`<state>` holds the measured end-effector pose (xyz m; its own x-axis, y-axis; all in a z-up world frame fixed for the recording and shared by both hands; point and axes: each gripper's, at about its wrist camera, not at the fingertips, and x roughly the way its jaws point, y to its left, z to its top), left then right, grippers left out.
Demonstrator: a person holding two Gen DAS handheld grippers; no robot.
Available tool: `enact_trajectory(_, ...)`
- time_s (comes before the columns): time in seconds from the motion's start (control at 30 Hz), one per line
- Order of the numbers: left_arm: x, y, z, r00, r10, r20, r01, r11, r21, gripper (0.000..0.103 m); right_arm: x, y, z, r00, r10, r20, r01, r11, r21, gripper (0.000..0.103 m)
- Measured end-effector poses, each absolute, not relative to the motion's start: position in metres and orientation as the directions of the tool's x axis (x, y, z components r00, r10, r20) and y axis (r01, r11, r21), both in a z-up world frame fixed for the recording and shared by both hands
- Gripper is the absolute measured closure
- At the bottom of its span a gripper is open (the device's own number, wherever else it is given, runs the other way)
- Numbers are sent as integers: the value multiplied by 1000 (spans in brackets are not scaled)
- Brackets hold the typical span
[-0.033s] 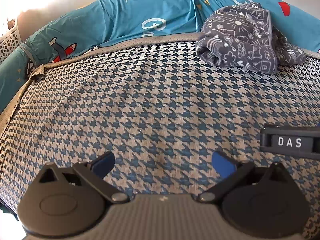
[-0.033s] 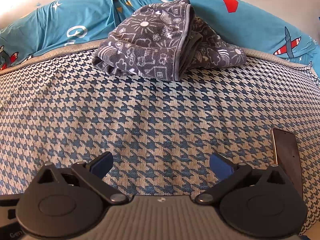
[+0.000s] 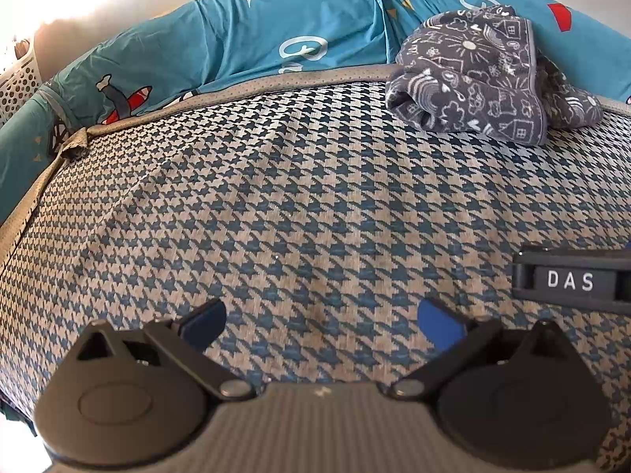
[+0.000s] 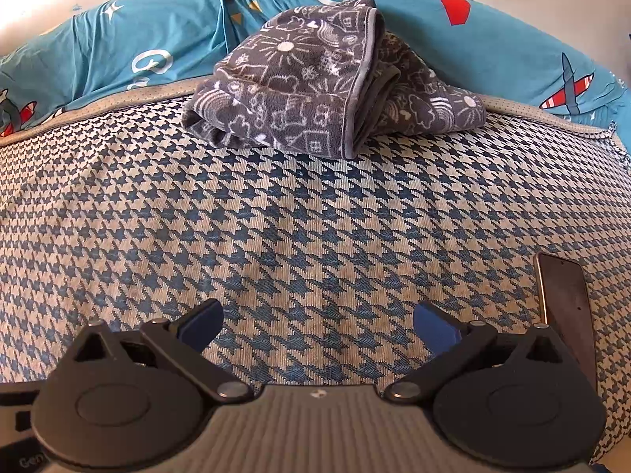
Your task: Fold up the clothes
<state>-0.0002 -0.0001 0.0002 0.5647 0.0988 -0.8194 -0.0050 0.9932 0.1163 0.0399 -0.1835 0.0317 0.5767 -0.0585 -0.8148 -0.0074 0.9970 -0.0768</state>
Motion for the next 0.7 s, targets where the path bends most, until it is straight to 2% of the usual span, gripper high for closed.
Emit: enact_trajectory(0.7, 3, -4, -1, 553, 131, -823, -22, 990, 142, 0, 39, -184, 32, 572, -43, -819, -16, 998, -64, 0)
